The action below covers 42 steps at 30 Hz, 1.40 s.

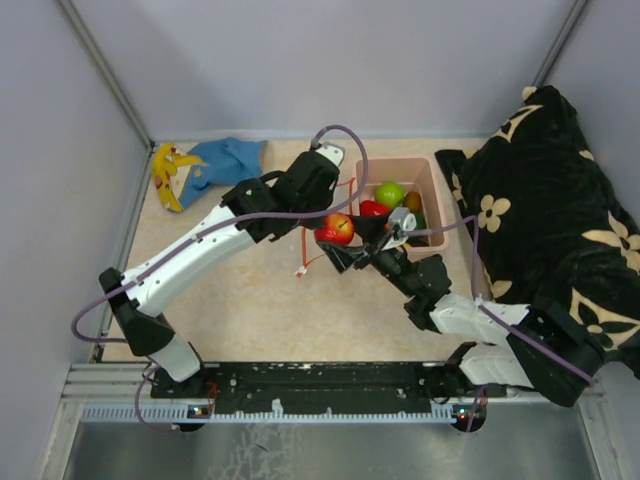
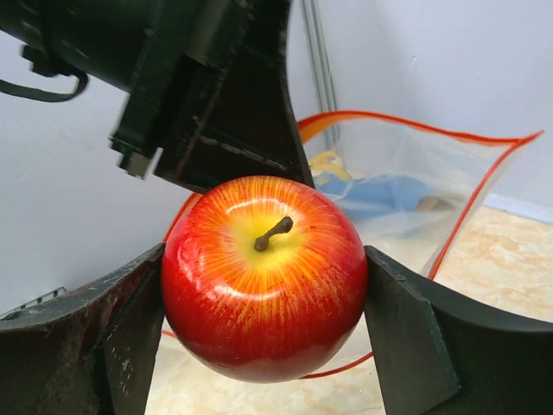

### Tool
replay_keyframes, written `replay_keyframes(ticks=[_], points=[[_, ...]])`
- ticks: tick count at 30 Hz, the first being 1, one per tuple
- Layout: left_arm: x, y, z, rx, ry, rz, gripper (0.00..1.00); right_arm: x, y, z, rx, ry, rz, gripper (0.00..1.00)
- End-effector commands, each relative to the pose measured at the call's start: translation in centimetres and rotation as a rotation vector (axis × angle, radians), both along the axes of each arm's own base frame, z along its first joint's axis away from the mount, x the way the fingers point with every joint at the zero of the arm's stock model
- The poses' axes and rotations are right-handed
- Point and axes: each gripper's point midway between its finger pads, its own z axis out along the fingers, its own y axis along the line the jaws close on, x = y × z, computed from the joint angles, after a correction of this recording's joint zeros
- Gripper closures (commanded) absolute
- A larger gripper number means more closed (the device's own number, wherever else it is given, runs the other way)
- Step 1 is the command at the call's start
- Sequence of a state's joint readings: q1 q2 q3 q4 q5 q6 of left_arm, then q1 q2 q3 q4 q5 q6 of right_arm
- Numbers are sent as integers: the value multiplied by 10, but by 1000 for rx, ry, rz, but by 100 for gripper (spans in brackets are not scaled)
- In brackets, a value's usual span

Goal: Place the food in the zip-top bag and seal the zipper
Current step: Place the fake fruit in the zipper food storage bag.

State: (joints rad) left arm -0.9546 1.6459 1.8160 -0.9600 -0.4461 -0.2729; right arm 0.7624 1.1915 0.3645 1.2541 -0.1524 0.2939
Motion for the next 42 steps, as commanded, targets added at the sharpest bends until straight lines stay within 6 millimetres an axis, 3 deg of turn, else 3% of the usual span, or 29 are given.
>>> replay_keyframes(ticks=[1,8,16,19,22,27,35,42], points=[[-11,-16,11,-128,21,-52,100,8,-7,39,111,-105,-56,49],[-15,-12,16,-177,28,-63,100,30,5,-2,1,-27,-89,49],[-21,-29,-3,-211,85,-125,100,31,28,-11,-45,-14,-1,45],[-25,-40,-12,-257,109,-156,100,34,34,-21,-95,21,13,42],[-27,-42,-20,-281,129,-156,100,40,34,-30,-139,58,-12,30],[-15,-22,-23,-301,117,-76,100,46,30,-44,-228,124,-49,13],[9,18,-25,-371,103,15,100,43,18,-44,-338,172,-83,12],[19,37,-27,-337,73,29,100,33,8,-22,-404,243,-81,11]])
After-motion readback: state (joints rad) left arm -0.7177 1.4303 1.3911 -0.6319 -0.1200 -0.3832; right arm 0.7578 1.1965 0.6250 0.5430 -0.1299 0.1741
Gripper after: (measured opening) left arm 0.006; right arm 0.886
